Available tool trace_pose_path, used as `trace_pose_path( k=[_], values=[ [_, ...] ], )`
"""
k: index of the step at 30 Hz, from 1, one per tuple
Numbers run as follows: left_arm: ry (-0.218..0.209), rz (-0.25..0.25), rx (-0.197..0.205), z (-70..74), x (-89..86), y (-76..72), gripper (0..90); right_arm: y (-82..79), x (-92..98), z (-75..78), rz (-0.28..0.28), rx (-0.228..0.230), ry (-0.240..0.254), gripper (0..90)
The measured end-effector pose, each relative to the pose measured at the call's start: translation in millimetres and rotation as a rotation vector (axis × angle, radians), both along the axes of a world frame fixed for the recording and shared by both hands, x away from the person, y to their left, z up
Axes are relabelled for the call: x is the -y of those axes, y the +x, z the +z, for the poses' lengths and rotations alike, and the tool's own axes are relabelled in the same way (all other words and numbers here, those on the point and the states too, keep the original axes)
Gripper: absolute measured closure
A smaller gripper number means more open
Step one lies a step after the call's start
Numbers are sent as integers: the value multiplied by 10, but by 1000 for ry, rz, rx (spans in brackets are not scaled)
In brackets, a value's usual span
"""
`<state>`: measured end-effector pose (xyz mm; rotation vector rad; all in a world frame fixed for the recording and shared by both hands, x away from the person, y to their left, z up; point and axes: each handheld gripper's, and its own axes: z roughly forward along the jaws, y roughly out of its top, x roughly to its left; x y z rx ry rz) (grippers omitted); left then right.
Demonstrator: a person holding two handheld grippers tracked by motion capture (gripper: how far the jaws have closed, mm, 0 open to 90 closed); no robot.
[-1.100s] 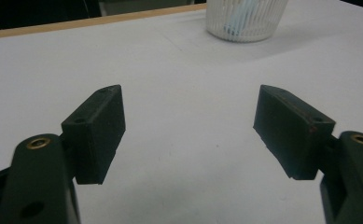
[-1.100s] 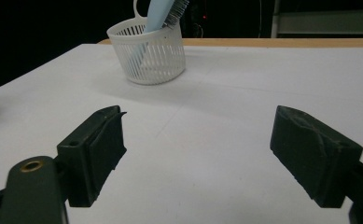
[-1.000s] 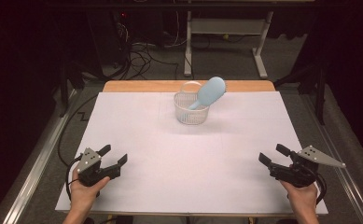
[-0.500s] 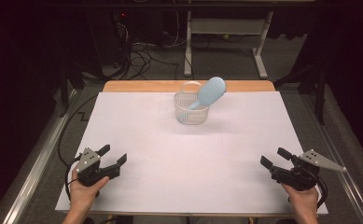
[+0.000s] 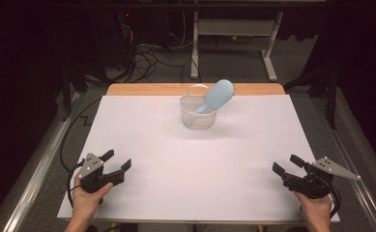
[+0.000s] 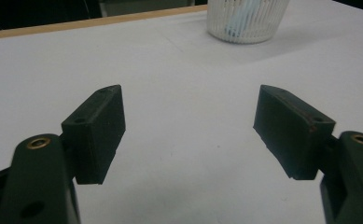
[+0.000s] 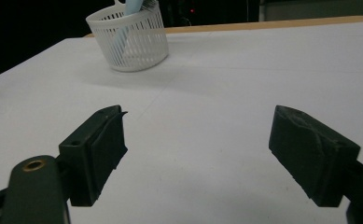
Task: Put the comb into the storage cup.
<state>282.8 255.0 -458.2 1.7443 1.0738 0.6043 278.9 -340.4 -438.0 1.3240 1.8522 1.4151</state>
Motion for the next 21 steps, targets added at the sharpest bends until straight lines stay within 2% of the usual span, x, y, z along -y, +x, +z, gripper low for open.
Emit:
trace_pose_path(
  k=[10, 14, 21],
  values=[
    [-4, 1, -1, 1, -12, -1, 258, 9, 39, -48, -23, -10, -13, 193],
    [-4, 0, -3, -3, -13, 2, 258, 20, 38, -77, -24, -19, -38, 194],
    [-2, 0, -7, -7, -14, 7, 258, 25, 60, -93, -32, -19, -37, 194]
  ],
)
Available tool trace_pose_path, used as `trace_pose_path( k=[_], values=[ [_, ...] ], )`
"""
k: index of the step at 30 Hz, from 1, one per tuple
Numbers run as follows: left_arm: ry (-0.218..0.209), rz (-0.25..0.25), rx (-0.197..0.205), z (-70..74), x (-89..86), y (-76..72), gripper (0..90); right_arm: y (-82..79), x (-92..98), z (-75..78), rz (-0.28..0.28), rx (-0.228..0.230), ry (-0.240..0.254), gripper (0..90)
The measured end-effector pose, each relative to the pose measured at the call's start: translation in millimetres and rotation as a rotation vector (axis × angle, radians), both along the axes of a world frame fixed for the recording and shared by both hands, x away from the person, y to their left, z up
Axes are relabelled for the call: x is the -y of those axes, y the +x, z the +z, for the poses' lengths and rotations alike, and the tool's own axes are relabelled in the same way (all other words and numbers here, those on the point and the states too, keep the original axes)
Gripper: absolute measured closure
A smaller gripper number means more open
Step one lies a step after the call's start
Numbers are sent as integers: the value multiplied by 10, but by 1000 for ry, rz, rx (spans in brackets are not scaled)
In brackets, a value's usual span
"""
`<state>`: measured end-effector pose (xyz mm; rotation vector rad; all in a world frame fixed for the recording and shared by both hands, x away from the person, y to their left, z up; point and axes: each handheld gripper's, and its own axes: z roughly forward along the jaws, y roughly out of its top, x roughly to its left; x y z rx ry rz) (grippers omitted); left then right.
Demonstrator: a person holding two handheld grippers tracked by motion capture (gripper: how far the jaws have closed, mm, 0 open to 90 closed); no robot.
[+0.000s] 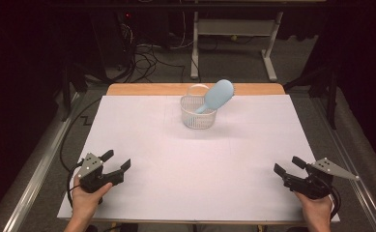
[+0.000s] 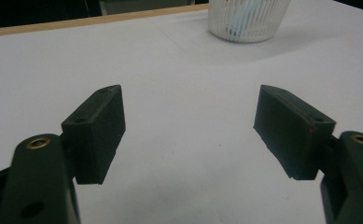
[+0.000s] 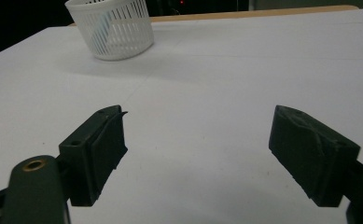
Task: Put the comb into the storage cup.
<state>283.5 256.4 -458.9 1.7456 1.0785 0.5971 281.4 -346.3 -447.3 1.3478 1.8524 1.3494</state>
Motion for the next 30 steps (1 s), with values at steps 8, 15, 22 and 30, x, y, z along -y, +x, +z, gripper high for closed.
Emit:
trace_pose_path(
  k=[8, 15, 22, 30],
  values=[
    [1, 4, 1, 2, -1, 0, 261, 4, 13, -19, -5, -6, -4, 194],
    [3, 3, -2, -1, 0, 2, 260, 4, 18, -35, -9, -4, -13, 196],
    [4, -3, -6, -5, 3, 8, 258, -2, 27, -62, -14, -9, -32, 196],
    [5, -5, -17, -19, -2, 20, 257, -14, 35, -68, -14, -8, -25, 196]
  ],
)
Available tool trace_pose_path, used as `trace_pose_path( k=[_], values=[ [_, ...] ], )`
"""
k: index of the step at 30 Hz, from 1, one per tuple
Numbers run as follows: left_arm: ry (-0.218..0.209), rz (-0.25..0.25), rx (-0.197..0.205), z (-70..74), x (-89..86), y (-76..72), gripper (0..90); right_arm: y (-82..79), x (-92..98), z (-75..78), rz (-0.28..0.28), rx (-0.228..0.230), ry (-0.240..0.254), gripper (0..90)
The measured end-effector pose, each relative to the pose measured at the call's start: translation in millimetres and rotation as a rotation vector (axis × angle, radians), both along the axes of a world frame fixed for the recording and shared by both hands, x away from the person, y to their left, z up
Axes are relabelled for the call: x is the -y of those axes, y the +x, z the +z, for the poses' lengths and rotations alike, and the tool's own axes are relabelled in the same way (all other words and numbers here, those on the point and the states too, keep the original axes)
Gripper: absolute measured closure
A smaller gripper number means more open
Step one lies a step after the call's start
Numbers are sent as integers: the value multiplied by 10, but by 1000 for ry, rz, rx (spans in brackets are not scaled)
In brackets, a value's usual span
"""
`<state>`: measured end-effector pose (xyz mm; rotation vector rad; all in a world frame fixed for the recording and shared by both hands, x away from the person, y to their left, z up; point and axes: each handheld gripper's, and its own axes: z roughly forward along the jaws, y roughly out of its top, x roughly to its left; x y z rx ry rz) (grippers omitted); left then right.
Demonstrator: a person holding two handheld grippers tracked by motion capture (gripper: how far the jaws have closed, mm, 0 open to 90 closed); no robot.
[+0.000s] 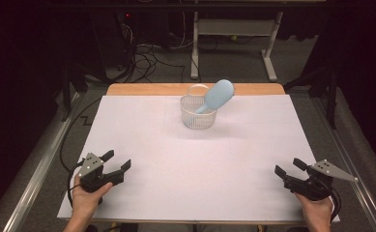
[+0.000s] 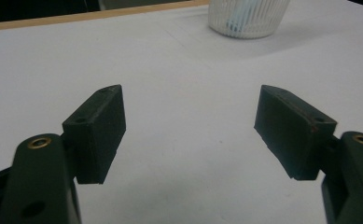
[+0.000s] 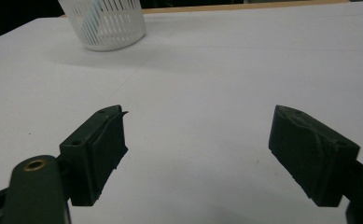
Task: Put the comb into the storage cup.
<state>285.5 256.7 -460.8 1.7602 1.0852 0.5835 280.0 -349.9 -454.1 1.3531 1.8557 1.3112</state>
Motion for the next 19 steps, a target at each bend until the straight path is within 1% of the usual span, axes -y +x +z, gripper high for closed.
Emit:
trace_pose_path(
  k=[2, 19],
  values=[
    [-3, 0, -2, -2, 0, 3, 257, -9, 7, 1, -3, 1, 5, 196],
    [3, -7, -6, -11, 13, 12, 258, -30, -10, -6, 4, -3, 1, 195]
  ],
)
